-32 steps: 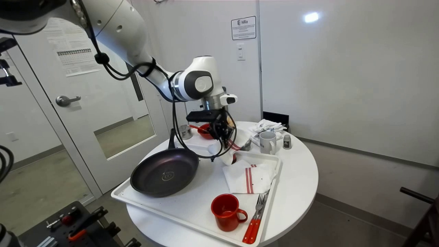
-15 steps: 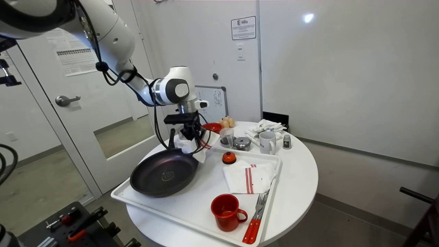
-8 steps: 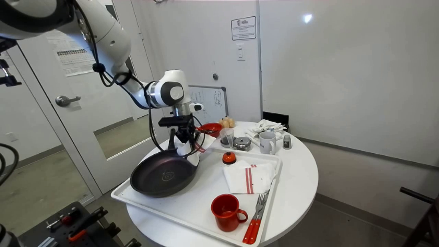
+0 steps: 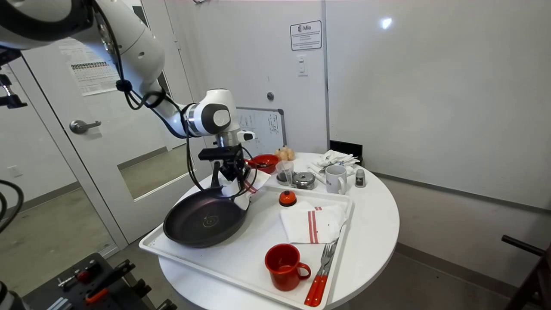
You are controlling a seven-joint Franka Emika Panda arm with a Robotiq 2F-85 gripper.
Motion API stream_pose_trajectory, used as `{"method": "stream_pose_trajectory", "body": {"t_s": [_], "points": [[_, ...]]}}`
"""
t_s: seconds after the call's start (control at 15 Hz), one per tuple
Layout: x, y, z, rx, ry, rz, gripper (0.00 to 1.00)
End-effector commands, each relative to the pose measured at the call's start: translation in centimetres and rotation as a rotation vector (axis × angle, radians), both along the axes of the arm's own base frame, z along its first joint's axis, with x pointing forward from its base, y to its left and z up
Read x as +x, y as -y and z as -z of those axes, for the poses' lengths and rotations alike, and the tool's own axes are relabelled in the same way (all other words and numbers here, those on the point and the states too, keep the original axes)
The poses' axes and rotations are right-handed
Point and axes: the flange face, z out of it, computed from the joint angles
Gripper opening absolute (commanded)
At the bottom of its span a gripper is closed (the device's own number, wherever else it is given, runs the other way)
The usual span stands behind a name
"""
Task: Wipe the pan with a towel
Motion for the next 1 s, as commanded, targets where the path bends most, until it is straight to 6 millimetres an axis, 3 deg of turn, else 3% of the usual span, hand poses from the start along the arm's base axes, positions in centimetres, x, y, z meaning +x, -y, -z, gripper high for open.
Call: {"method": "stream_pose_trajectory", "body": {"t_s": [0.0, 0.13, 0.2, 0.93], "points": [[0.0, 0.0, 0.0, 0.000, -0.001, 0.000, 0.13], [0.0, 0.0, 0.0, 0.000, -0.001, 0.000, 0.13], [0.0, 0.0, 0.0, 0.000, -0.001, 0.000, 0.03], [-4.0, -4.5, -1.1, 0.017, 0.050, -0.087, 0.03]]}}
